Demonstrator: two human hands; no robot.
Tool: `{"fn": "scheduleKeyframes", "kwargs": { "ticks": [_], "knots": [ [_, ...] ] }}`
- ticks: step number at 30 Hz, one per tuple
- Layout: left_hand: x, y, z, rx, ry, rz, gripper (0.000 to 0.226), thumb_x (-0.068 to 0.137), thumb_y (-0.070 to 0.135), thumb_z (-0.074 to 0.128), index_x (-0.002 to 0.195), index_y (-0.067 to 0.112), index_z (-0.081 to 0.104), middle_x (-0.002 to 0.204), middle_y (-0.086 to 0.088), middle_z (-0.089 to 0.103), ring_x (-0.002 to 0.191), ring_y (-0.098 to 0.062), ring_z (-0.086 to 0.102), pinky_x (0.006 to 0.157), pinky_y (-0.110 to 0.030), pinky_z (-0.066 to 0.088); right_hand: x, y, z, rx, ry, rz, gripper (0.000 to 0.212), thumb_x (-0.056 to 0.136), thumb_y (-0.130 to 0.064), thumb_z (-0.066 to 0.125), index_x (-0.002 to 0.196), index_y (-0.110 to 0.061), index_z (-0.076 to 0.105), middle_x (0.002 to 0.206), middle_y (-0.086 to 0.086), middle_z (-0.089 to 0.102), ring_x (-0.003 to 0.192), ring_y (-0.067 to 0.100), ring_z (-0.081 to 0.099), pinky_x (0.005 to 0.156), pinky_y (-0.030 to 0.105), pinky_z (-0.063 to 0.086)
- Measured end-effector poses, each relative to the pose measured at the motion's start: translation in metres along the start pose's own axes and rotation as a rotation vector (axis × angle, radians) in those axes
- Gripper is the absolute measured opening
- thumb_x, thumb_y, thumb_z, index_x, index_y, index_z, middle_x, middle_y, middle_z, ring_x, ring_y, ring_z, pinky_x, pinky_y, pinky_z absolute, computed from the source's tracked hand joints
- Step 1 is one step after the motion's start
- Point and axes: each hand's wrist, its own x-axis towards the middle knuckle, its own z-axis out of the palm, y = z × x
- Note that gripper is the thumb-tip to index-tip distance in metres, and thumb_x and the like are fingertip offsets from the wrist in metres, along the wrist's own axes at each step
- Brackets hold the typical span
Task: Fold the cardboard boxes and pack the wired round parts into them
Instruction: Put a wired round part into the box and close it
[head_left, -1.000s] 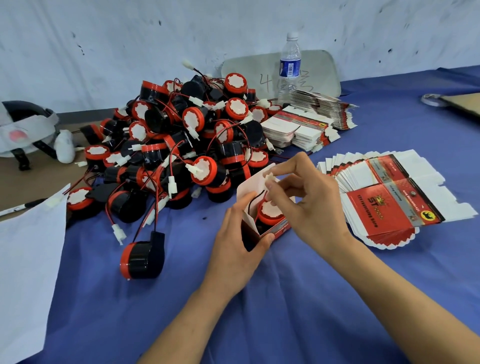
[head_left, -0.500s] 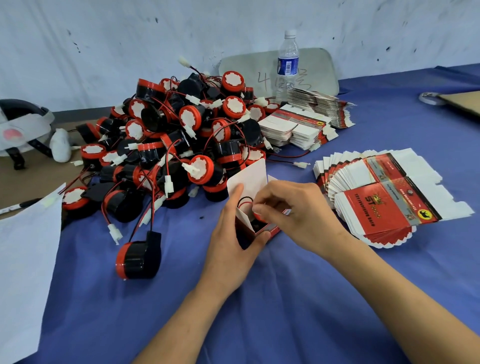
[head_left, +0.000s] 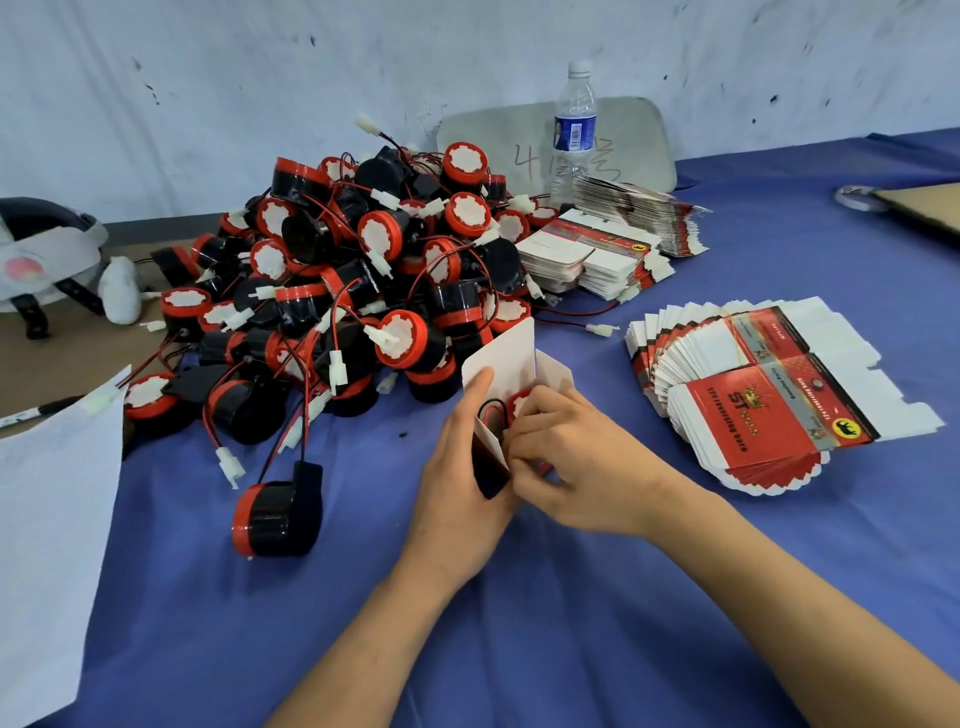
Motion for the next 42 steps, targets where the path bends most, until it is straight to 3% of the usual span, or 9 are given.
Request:
{"fn": "scheduleKeyframes", "kwargs": {
  "ticks": [4,8,13,20,23,31,35,39,42],
  "knots": [
    [0.001,-0.001,0.000,0.018,0.021,0.004,0.089,0.075,0.024,0.077,0.135,0.061,0.022,0.124,0.003,0.060,0.105,0.000,0.058,0.089,-0.013,0.046,-0.002,0.000,0.004,0.150,0.092,-0.013,0.017,0.080,-0.005,0.053,0.069,-0.004,0.067,0.085,0.002,0.067,0.082,0.024,0.059,0.083,0.033,0.046],
    [0.001,0.002,-0.001,0.026,0.003,0.019,0.091,0.079,0.021,0.078,0.134,0.064,0.021,0.132,-0.001,0.057,0.120,-0.011,0.056,0.100,-0.037,0.048,0.000,0.003,0.004,0.209,0.359,0.024,0.017,0.088,-0.006,0.055,0.091,-0.005,0.071,0.100,0.006,0.064,0.088,0.019,0.062,0.078,0.030,0.051],
    [0.000,0.001,0.000,0.072,0.008,0.041,0.092,0.079,0.014,0.078,0.135,0.060,0.021,0.135,0.005,0.054,0.121,-0.007,0.055,0.099,-0.031,0.047,0.001,0.009,0.014,0.126,0.207,0.039,0.025,0.091,-0.002,0.058,0.113,-0.004,0.069,0.111,0.008,0.065,0.098,0.030,0.061,0.079,0.043,0.053],
    [0.001,0.001,-0.001,0.063,0.016,0.039,0.097,0.078,0.006,0.076,0.135,0.060,0.020,0.145,0.013,0.045,0.129,-0.003,0.048,0.103,-0.027,0.044,0.005,0.003,0.014,0.073,0.143,0.036,0.028,0.091,-0.008,0.046,0.106,-0.003,0.069,0.109,0.010,0.062,0.094,0.032,0.058,0.080,0.039,0.051],
    [0.001,0.002,-0.001,0.065,0.017,0.032,0.099,0.078,0.007,0.076,0.133,0.065,0.018,0.137,0.005,0.054,0.124,-0.007,0.053,0.100,-0.030,0.047,0.008,0.002,0.010,0.060,0.092,0.044,0.024,0.087,-0.002,0.051,0.102,-0.004,0.070,0.103,0.009,0.065,0.090,0.028,0.060,0.081,0.041,0.050],
    [0.000,0.003,-0.002,0.069,-0.005,0.018,0.099,0.078,0.018,0.075,0.128,0.076,0.012,0.133,-0.006,0.056,0.120,-0.018,0.055,0.096,-0.032,0.049,0.008,-0.001,-0.002,-0.185,-0.084,0.017,0.051,0.082,-0.027,0.024,0.095,-0.014,0.072,0.102,-0.001,0.066,0.093,0.025,0.056,0.109,0.035,0.027],
    [0.000,0.001,-0.002,0.092,-0.023,0.046,0.100,0.078,0.009,0.072,0.132,0.069,0.014,0.136,0.005,0.054,0.119,-0.007,0.055,0.094,-0.021,0.048,0.007,-0.003,0.001,-0.275,-0.162,-0.018,0.057,0.080,-0.032,0.019,0.083,-0.014,0.073,0.105,-0.006,0.067,0.105,0.024,0.049,0.113,0.040,0.019],
    [-0.001,-0.002,-0.003,0.093,-0.035,0.038,0.098,0.078,0.004,0.069,0.135,0.064,0.016,0.131,0.004,0.057,0.108,0.000,0.056,0.086,-0.010,0.045,-0.001,-0.001,0.006,-0.225,-0.155,-0.037,0.057,0.081,-0.034,0.019,0.080,-0.011,0.072,0.099,-0.005,0.067,0.113,0.023,0.045,0.116,0.042,0.015],
    [0.000,0.001,-0.003,0.067,-0.032,0.043,0.096,0.079,0.010,0.072,0.136,0.063,0.017,0.133,0.004,0.056,0.110,0.003,0.054,0.091,-0.012,0.045,-0.004,0.000,0.005,-0.142,0.028,-0.074,0.043,0.085,-0.025,0.034,0.076,-0.007,0.072,0.093,0.000,0.071,0.109,0.028,0.056,0.108,0.042,0.032]
  ]
}}
